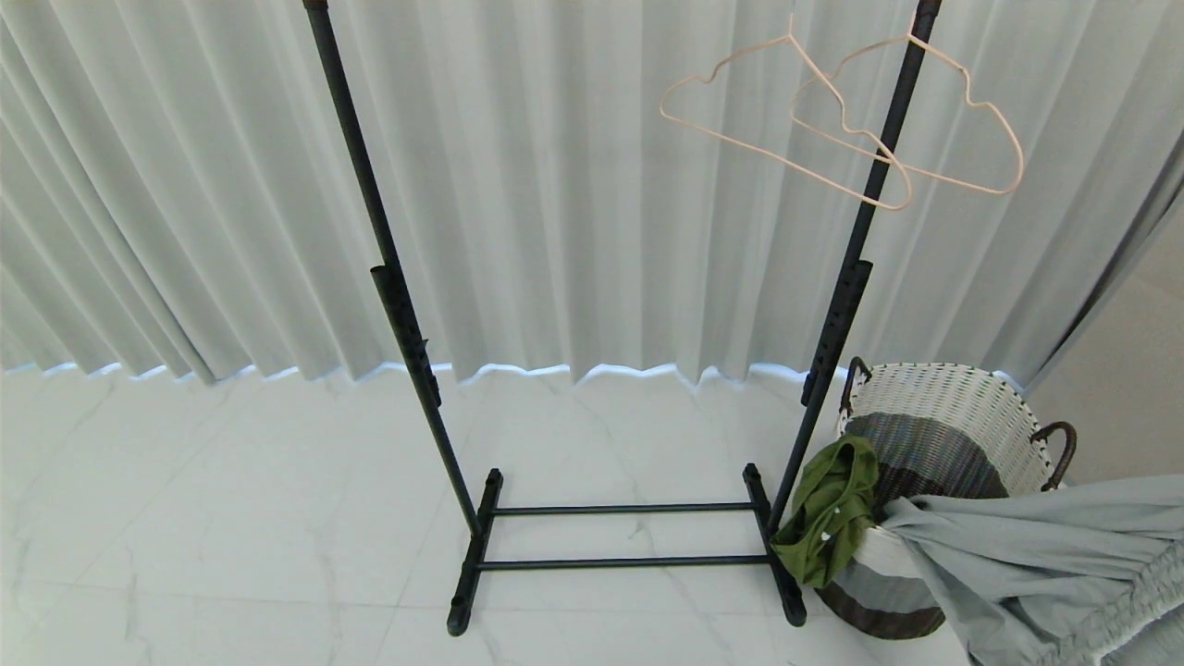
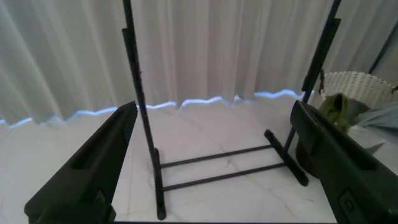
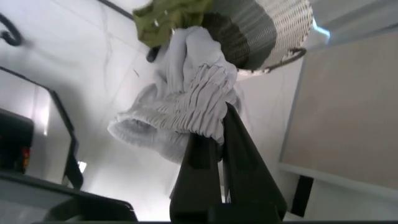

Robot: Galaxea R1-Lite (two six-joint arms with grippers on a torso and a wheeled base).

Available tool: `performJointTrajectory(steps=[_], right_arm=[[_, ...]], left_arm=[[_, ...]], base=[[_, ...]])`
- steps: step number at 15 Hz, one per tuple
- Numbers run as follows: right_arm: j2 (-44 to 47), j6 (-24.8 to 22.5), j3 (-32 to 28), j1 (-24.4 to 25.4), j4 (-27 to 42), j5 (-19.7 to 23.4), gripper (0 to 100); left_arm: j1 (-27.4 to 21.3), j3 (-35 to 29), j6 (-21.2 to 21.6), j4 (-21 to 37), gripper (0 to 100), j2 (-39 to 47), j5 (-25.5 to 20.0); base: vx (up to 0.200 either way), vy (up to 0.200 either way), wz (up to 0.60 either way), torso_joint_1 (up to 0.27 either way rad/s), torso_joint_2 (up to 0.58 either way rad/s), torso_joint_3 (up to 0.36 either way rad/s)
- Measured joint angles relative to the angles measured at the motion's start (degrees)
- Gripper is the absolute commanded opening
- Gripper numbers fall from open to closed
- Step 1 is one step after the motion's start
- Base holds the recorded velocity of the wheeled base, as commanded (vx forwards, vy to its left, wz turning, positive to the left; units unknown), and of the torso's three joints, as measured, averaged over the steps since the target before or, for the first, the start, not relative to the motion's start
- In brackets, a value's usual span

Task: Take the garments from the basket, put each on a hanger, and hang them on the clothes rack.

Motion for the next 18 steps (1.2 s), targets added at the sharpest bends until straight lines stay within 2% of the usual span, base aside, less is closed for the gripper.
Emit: performJointTrajectory(steps=[2,4,6,8,9,10,12,15,18], right_arm=[[-0.16,0.0,-7.33,0.04,6.42,2.0,0],[0.59,0.0,-16.23,0.11,14.23,5.96,0],[3.06,0.0,-23.0,1.55,18.58,11.22,0],[6.34,0.28,-25.47,5.46,19.1,13.2,0],[7.91,1.72,-25.62,7.51,18.91,13.42,0],[9.65,5.19,-25.21,9.76,17.48,13.62,0],[12.5,10.05,-22.3,12.69,10.91,13.68,0],[15.77,12.35,-14.47,14.31,-1.6,13.48,0],[18.18,14.7,-12.07,14.58,-4.79,13.48,0]], left_arm=[[-0.5,-6.45,-0.1,-0.06,100,9.98,-0.68],[-2.9,-12.48,-0.33,-0.33,100,20.87,-1.04],[-8.39,-16.53,-0.55,-1.23,100,30.29,-1.18],[-15.45,-19.1,-0.84,-1.95,100,38.21,-1.15],[-18.4,-20.09,-1.23,-2.13,100,41.66,-1.1],[-21.42,-21.27,-1.9,-2.24,100,45.32,-1.1],[-26.16,-23.63,-3.49,-3.01,100,51.65,-0.79],[-33.63,-28.17,-8.17,-6.7,100,61.57,3.23],[-43.2,-33.32,-13.42,-8.3,100,71.86,8.02]], base=[[0.0,0.0,0.0,0.0,0.0,0.0],[0.0,0.0,0.0,0.0,0.0,0.0],[0.0,0.0,0.0,0.0,0.0,0.0],[0.0,0.0,0.0,0.0,0.0,0.0],[0.0,0.0,0.0,0.0,0.0,0.0],[0.0,0.0,0.0,0.0,0.0,0.0],[0.0,0.0,0.0,0.0,0.0,0.0],[0.0,0.0,0.0,0.0,0.0,0.0],[0.0,0.0,0.0,0.0,0.0,0.0]])
